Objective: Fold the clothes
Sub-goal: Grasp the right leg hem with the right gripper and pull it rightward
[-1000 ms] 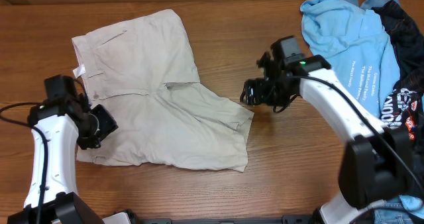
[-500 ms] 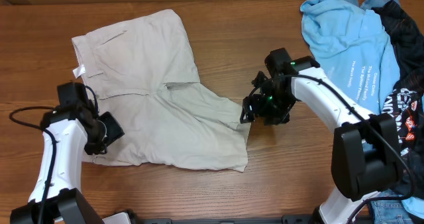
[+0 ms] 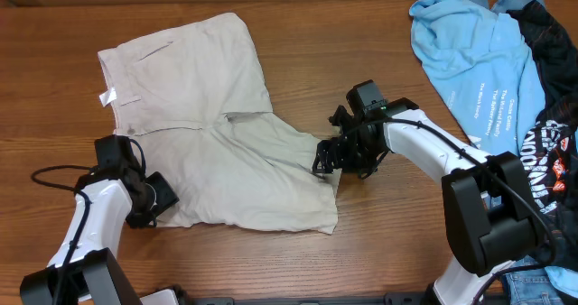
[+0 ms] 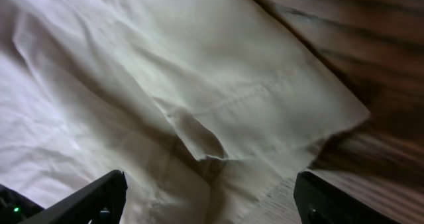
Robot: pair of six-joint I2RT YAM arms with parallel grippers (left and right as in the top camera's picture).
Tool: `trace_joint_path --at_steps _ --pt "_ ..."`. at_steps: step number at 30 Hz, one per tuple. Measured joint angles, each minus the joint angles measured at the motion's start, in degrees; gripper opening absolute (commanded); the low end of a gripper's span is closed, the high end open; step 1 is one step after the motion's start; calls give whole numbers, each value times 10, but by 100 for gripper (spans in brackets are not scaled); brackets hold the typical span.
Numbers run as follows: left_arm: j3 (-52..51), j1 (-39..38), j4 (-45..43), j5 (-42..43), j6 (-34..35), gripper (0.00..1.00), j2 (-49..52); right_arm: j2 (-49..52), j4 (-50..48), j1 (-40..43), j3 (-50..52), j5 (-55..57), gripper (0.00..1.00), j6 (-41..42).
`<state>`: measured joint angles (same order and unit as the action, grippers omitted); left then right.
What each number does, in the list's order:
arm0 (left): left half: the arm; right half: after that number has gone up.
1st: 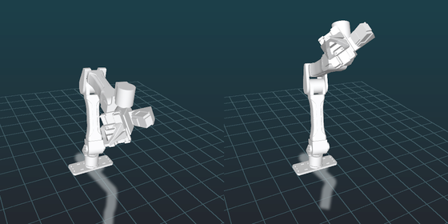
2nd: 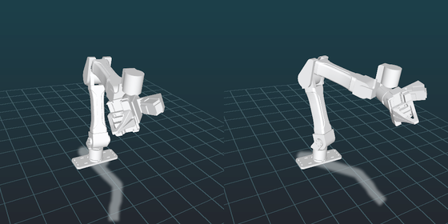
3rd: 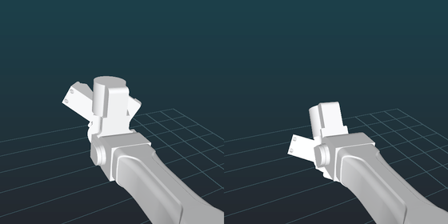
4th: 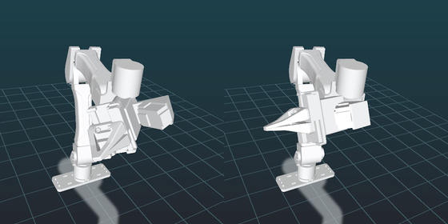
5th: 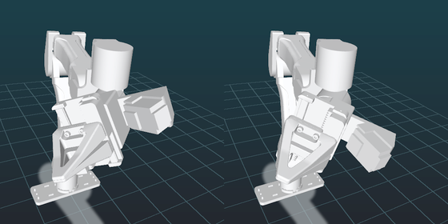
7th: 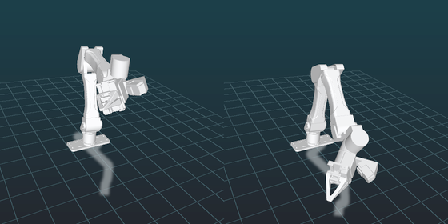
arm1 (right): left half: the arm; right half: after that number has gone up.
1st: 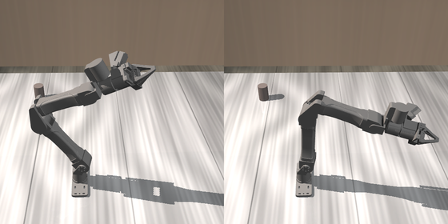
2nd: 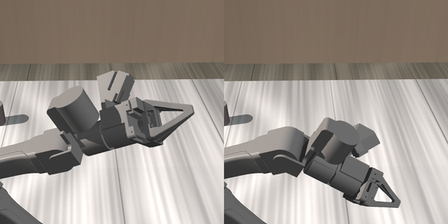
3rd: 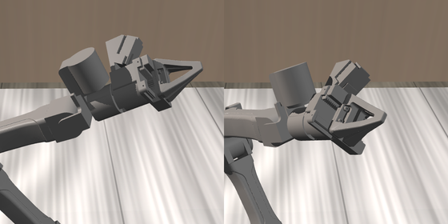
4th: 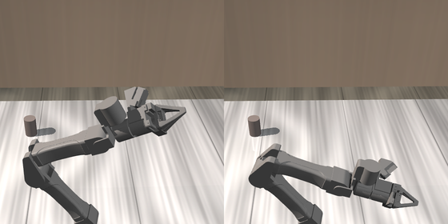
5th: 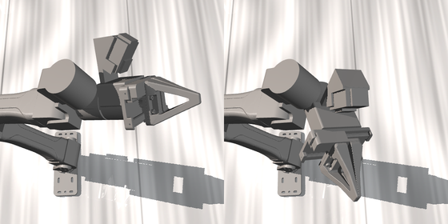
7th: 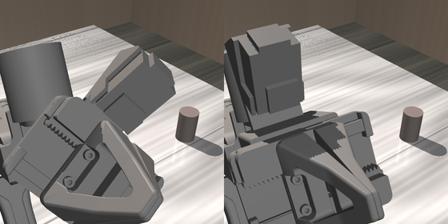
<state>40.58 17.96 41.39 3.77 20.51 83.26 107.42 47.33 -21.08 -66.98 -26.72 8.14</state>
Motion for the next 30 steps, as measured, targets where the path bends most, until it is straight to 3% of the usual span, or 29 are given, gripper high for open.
trace_joint_path --at_steps 9,19,30 --pt "-5 0 -3 -2 0 52 0 0 -31 0 0 -7 81 11" --pt "-6 0 -3 -2 0 54 0 0 4 9 1 55 80 71" --pt "-6 0 -3 -2 0 56 0 0 17 16 1 -53 80 61"
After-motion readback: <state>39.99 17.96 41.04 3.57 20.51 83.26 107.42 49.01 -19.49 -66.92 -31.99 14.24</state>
